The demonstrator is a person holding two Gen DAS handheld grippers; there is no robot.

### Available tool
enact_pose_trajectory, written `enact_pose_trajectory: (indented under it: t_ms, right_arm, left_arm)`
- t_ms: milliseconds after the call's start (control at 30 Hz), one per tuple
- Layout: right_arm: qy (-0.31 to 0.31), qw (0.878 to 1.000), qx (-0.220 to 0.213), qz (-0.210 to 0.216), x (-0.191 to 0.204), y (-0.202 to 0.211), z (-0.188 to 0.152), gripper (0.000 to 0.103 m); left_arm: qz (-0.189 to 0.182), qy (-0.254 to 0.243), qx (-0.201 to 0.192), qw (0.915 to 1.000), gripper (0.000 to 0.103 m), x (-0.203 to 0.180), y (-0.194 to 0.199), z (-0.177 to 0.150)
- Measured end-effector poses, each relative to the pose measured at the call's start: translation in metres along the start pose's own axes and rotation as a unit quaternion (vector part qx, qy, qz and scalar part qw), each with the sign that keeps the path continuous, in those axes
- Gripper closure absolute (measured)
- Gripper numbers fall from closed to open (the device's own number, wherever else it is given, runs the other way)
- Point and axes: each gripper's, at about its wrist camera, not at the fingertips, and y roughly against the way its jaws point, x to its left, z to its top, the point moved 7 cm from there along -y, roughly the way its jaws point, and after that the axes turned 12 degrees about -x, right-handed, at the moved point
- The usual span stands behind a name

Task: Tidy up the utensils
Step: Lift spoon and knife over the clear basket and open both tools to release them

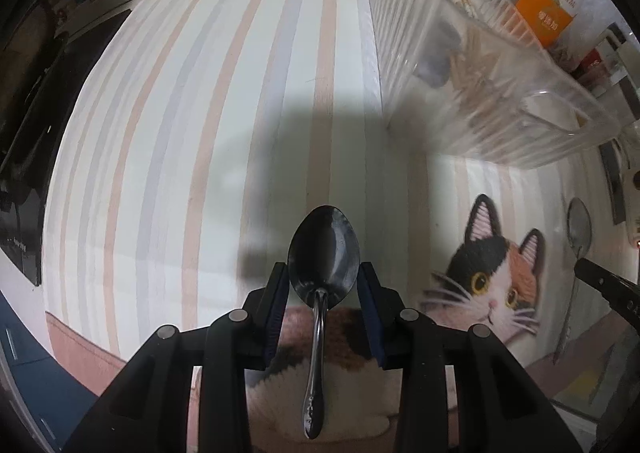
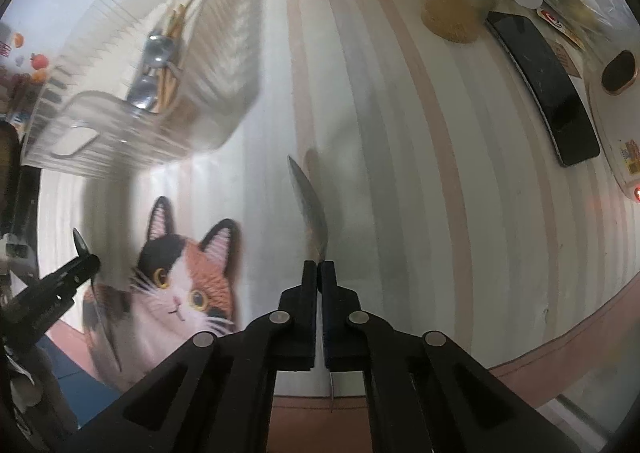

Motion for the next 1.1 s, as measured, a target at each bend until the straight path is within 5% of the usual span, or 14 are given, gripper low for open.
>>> enact_pose_trajectory:
  t_ms: [367,533,767,900,1100]
  right_arm:
    - [-0.052,0.997,-0.031,0.052,-0.009,0.024,-0.003,0.102]
    - [-0.065,0.991,-0.066,0.093,0.004,0.062,0.025,0.102]
    - [-0.052,0.978,-0.12,0.16,0.045,0.111,0.099,0.102]
    - [-0.038,0.974,-0.139,0.175,0.071,0.117,0.141,0.102]
    - [-0.057,0.977,-0.109,0.176,0.085,0.075,0.189,0.102]
  left_arm:
    - [-0.019,0.043,-0.035,0.9982,0.072,0.021,0.059,0.014]
    - [-0.045,0.067,-0.075,0.9939,0.072,0.028,0.108,0.045]
    - [-0.138,0.097,-0.123,0.9779,0.072,0.0,0.166,0.122]
    - [-0.165,0.1,-0.131,0.9725,0.072,-0.018,0.169,0.169]
    - [-0.195,0.129,-0.079,0.9691,0.072,-0.037,0.112,0.218]
